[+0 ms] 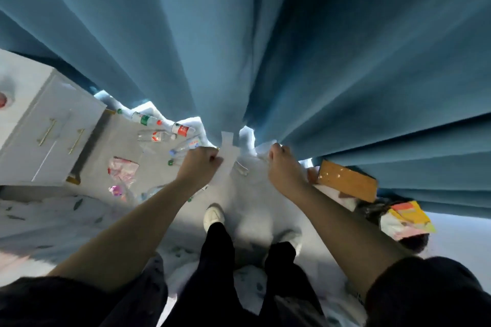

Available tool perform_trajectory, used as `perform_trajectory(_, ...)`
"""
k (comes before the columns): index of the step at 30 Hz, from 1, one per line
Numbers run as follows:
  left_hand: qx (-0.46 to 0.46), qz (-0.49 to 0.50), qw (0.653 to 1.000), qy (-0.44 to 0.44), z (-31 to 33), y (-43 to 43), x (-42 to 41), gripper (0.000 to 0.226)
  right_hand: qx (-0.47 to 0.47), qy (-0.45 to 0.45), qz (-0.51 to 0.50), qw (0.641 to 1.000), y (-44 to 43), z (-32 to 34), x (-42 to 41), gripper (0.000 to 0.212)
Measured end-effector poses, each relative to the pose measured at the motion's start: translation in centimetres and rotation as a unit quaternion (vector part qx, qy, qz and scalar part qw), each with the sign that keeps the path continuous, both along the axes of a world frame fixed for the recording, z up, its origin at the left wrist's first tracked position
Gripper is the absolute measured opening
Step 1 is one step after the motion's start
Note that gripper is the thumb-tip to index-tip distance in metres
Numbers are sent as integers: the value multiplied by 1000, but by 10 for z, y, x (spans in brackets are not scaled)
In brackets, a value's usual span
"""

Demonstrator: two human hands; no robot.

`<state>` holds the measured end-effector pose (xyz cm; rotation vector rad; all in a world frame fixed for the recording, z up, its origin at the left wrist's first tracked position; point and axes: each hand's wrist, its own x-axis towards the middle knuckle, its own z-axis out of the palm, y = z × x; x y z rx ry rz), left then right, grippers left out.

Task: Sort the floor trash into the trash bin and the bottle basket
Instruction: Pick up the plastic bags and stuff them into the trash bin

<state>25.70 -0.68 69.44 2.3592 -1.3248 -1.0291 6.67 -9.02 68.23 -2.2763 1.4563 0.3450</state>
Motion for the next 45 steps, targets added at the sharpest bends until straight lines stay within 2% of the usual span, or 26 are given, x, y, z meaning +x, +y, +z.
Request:
perform_trajectory(6, -18, -115, 993, 11, 13, -34, -125, 43, -3, 3, -93, 996, -1, 5, -151, 34)
perform_trajectory(8, -22, -150, 988, 8, 14, -42, -179, 45, -1, -10, -144, 990, 6, 4, -212, 38)
perform_trajectory(12, -39, -213, 976, 10, 9, -54, -301, 48, 1, 11, -184, 983, 26, -1, -342, 48)
perform_trajectory(16, -16, -281, 960, 13, 0, -62, -420, 45, 16, -15, -341, 940, 54, 3, -463, 38)
perform_trajectory(20, 11, -315, 948, 28, -15, -70, -511, 41, 19, -7, -407, 913, 78, 1, -552, 31)
perform_trajectory(23, 19, -339, 940, 34, -31, -79, -563, 42, 10, -16, -454, 891, 87, -10, -595, 33)
perform_trajectory(28, 51, -381, 923, 24, -62, -98, -629, 39, 11, -39, -494, 869, 90, -35, -640, 18)
perform_trajectory(32, 69, -396, 915, 36, -101, -123, -672, 39, 33, -53, -534, 843, 75, -70, -667, 25)
perform_trajectory(36, 122, -425, 896, 37, -166, -158, -716, 24, 39, -41, -566, 822, 57, -129, -694, 13)
perform_trajectory(41, 138, -490, 860, 29, -260, -205, -770, 33, 52, -46, -617, 784, 32, -223, -731, 9)
perform_trajectory(45, 123, -530, 839, 27, -313, -231, -807, 29, 90, -59, -649, 753, 12, -289, -745, 14)
